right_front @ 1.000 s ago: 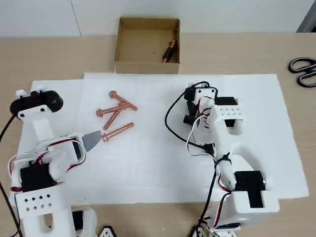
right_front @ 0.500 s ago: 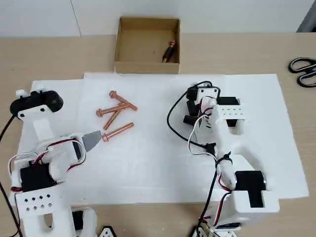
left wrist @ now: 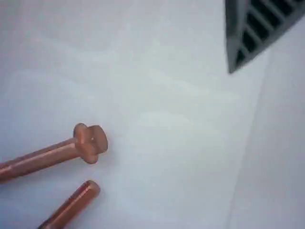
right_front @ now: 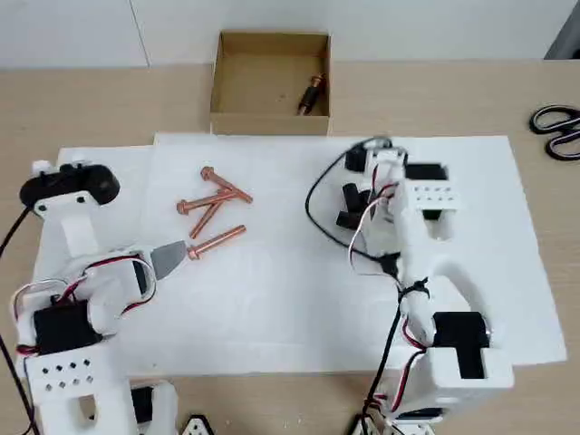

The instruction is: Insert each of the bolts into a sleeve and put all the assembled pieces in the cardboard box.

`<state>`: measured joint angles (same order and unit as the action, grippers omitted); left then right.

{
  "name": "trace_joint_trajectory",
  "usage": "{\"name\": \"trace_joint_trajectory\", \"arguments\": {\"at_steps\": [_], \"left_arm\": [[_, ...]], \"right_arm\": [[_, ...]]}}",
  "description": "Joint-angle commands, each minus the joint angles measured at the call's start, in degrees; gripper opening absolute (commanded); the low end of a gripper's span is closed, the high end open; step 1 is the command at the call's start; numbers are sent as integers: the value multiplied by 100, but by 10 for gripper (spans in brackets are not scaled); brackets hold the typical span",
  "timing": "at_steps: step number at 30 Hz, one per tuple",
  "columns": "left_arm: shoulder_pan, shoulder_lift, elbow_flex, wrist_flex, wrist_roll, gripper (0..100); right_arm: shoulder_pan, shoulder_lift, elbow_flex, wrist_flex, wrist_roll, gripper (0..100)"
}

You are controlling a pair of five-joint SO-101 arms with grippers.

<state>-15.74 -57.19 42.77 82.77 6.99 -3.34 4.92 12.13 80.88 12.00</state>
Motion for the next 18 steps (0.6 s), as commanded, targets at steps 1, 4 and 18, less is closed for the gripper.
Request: {"name": "trace_joint_trajectory", "arguments": {"at_steps": [1, 4, 18], "left_arm": [[9, 53, -505, 35, -88, 355], [18, 615, -848, 18, -97, 355], [1081, 5785, -4400, 53, 914, 354]], "right_arm": [[31, -75, -853, 549, 62, 35], [31, -75, -1275, 848, 62, 35], [-4, -75, -1389, 875, 9, 35]]}}
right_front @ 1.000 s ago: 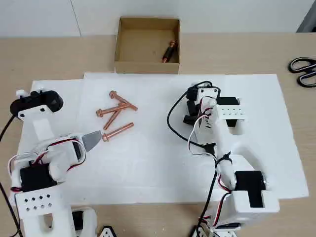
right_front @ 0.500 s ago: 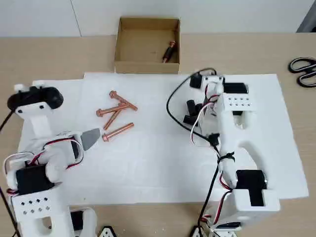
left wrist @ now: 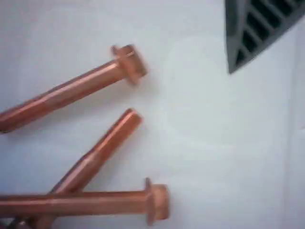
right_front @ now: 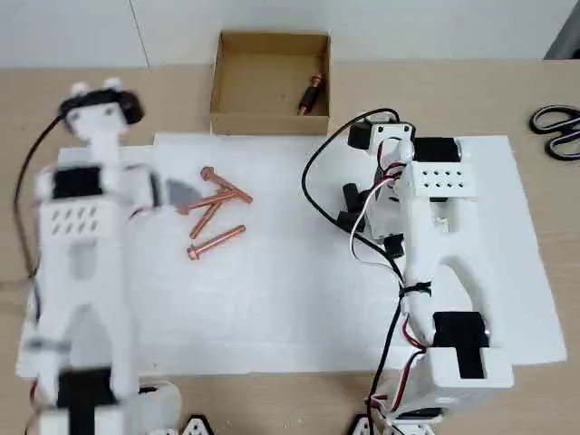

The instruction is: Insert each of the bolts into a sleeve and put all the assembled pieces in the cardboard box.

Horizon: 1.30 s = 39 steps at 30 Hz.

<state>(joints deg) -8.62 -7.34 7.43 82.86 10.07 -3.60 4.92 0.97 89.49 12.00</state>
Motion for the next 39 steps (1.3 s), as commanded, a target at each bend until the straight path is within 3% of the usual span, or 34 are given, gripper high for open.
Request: {"name": "trace_joint_trajectory", "arguments": {"at_steps": [1, 9, 15, 21, 28, 39], "left_arm": [[501, 1108, -1112, 26, 862, 354], [818, 3473, -3160, 53, 2453, 354], [818, 4765, -4286, 281, 3051, 353], [835, 5609, -5402, 677, 3103, 345], [835, 6321, -6325, 870, 3103, 198], [853, 6690, -6941, 1029, 3103, 119]], "right_arm": [[22, -75, -273, 22, 9, 35], [40, -66, -255, 31, 9, 35], [48, -66, -255, 31, 0, 35], [31, -40, -255, 22, 0, 35], [31, -31, -255, -4, 0, 35], [31, -57, 229, -347, 0, 35]]}}
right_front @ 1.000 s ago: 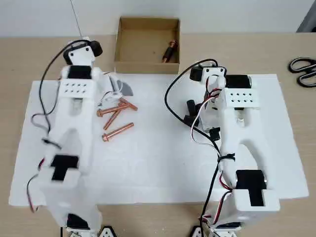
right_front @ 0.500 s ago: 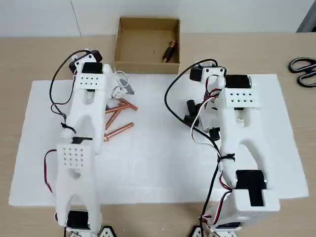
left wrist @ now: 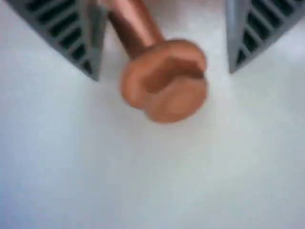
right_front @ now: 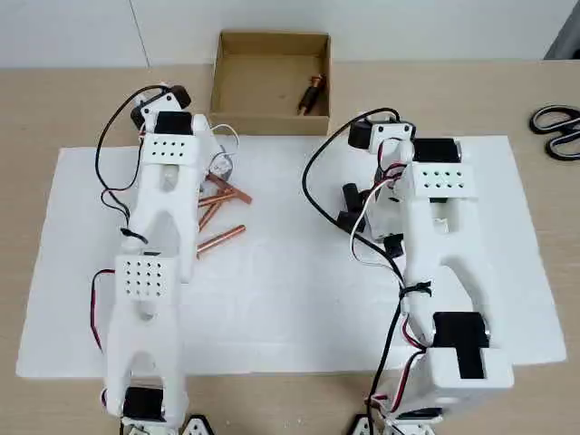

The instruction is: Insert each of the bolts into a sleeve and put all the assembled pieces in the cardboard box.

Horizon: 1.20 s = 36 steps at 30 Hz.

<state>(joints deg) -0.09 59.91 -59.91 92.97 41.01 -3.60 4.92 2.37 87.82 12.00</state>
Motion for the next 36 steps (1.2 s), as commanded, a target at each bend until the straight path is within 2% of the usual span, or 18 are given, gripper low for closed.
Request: {"name": "trace_joint_trajectory", "arguments": {"at_steps": [1, 10, 17, 24, 31, 36], "left_arm": [[0, -53, -207, 18, 9, 114], [273, -53, -207, -35, -35, 32], [457, -9, -163, -396, -554, 30], [668, -44, -207, -466, -545, 32], [1064, -70, -303, -422, -633, 5], [1345, -70, -1253, 141, -967, 6]], "right_arm": [[31, -66, 158, -242, 0, 35], [40, -66, 237, -295, 0, 35], [57, -66, 237, -295, 0, 35], [57, -66, 237, -295, 0, 35], [57, -66, 229, -295, 9, 35], [66, -66, 229, -295, 9, 35]]}}
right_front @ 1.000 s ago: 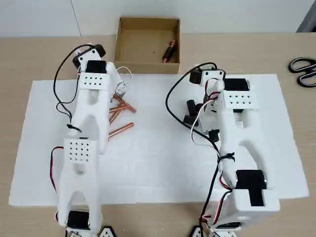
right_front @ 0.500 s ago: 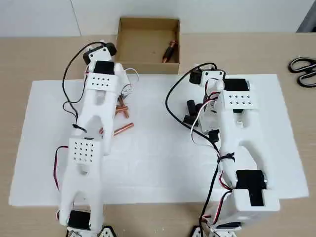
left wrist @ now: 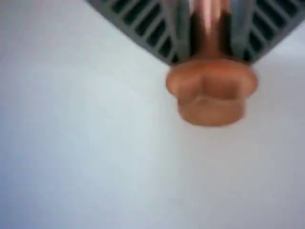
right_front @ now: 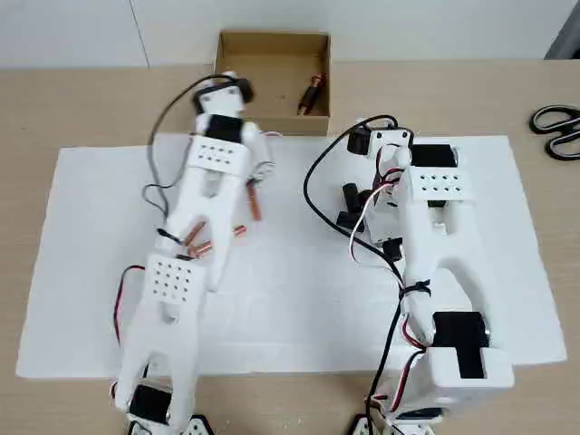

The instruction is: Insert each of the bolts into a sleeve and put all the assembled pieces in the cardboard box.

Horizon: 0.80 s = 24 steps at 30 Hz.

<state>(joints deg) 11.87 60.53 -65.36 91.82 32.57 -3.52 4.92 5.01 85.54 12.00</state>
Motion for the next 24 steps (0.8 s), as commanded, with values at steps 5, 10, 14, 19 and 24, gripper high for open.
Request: {"name": "trace_joint_trajectory", "arguments": {"at_steps": [5, 10, 14, 19, 24], "left_arm": [[132, -123, -1868, 765, -132, 6], [62, -132, -2580, 870, -396, 6], [-26, -202, -3090, 879, -404, 6], [-35, -1081, -2809, 879, -404, 6], [0, -2338, -1798, 888, -404, 6]], "right_arm": [[57, -75, -35, -66, 9, 35], [57, -154, -141, -13, 9, 35], [66, -848, -255, -4, 18, 35], [57, -2308, -220, -4, 53, 35], [22, -3741, -237, 321, 62, 35]]}}
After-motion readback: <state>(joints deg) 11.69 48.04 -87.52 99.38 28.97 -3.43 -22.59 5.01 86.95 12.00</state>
